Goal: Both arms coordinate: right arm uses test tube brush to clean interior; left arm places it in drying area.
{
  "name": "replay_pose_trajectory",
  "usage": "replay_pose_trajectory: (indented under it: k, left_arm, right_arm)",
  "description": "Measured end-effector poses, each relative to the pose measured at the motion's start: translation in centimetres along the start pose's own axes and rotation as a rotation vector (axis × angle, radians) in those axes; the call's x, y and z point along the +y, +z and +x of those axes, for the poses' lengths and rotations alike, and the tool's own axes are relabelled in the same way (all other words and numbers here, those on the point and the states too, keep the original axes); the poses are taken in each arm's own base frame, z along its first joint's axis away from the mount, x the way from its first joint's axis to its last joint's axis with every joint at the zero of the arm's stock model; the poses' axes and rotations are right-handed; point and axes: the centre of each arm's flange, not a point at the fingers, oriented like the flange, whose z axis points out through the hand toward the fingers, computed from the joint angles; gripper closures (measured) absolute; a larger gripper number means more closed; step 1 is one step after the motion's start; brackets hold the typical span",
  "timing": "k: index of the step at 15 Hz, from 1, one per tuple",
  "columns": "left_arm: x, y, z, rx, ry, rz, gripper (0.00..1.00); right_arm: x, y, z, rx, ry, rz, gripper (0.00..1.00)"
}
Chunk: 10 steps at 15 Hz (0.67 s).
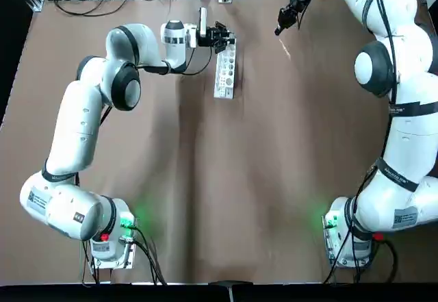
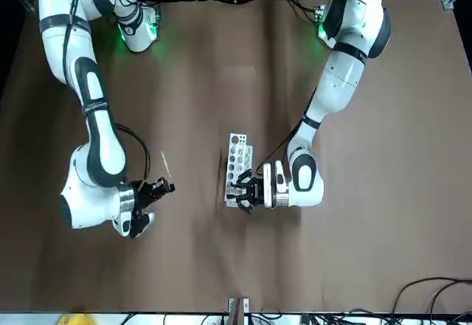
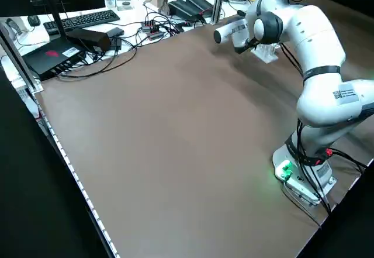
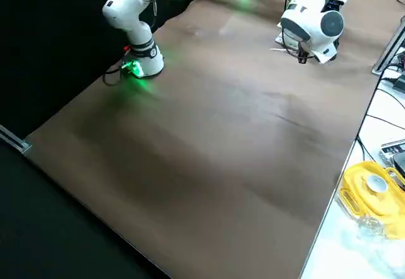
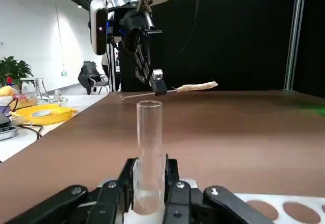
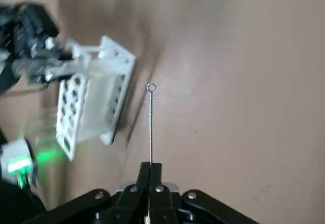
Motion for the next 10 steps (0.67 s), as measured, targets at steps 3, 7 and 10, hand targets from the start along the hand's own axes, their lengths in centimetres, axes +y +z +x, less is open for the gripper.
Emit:
replay_pose_trajectory:
  k: [3, 7, 10]
  left_arm:
    - [0.0, -0.1, 0.0, 0.000, 0.000, 0.001, 0.74]
    - [0.0, -0.1, 0.0, 0.000, 0.000, 0.001, 0.76]
    - [-0.1, -0.1, 0.0, 0.001, 0.001, 0.001, 0.77]
  right_arm:
    - [-0.8, 0.7, 0.4, 0.010, 0.204, -0.038, 0.98]
    - [0.4, 2.8, 0.0, 0.010, 0.413, -0.057, 0.98]
    - [2.3, 5.4, -1.0, 0.003, 0.559, -0.069, 0.98]
